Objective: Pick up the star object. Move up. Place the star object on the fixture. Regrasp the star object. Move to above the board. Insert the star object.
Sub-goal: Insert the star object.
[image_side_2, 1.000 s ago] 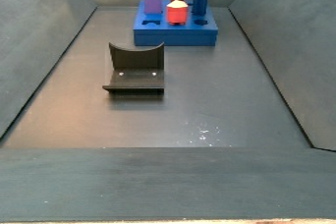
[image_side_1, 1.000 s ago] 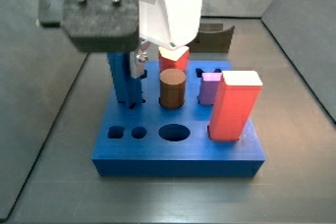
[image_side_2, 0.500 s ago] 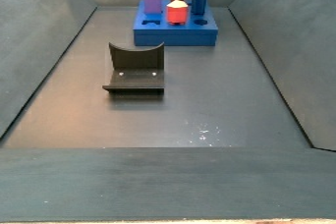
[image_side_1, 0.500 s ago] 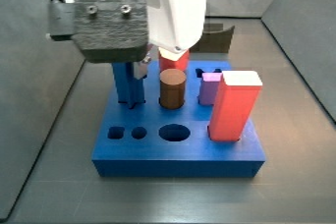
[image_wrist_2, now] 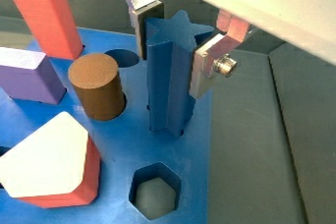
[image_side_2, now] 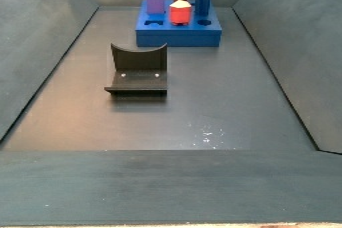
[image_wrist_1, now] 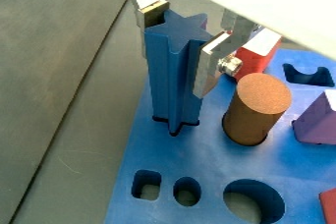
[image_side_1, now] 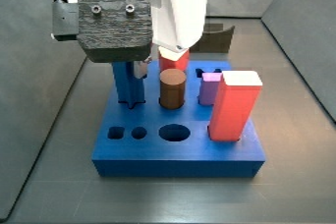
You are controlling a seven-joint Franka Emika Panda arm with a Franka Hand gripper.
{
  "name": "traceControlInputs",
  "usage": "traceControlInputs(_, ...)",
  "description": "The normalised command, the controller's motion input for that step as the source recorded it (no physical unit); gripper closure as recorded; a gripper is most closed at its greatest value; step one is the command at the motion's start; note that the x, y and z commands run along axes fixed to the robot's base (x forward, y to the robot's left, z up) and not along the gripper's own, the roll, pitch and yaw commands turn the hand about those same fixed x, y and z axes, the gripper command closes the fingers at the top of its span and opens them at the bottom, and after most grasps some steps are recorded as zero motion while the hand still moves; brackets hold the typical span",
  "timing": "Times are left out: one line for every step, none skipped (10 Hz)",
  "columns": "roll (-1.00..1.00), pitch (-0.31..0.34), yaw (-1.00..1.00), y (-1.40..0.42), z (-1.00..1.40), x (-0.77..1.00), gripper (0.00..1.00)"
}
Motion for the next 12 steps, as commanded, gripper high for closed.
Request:
traceControlInputs(0.00,-0.021,0.12,0.00,-0.22,0.00,1.00)
traceControlInputs(-0.04,0.000,0.07,0.00,-0.21,0.00,1.00)
traceControlInputs(-0.18,0.000,0.05,0.00,-0.13,0.00,1.00)
traceControlInputs(-0.24,0.000,0.09,0.00,-0.15,0.00,1.00)
traceControlInputs(-0.22,-0.001,0.13,0.00,-0.15,0.00,1.00)
traceControlInputs(-0.18,-0.009,0.03,0.00,0.00,-0.03,1.00)
traceControlInputs(-0.14,-0.010,0.00,0.00,0.00,0.00,1.00)
traceControlInputs(-0.08,0.000,0.00,0.00,-0.33,0.00,1.00)
traceControlInputs(0.00,-0.040,0.00,0.00,-0.65,-0.01,1.00)
traceControlInputs(0.10,-0.021,0.00,0.00,-0.67,0.00,1.00)
traceControlInputs(0.09,-0.020,0.00,0.00,-0.65,0.00,1.00)
traceControlInputs(0.07,-0.006,0.00,0.00,-0.66,0.00,1.00)
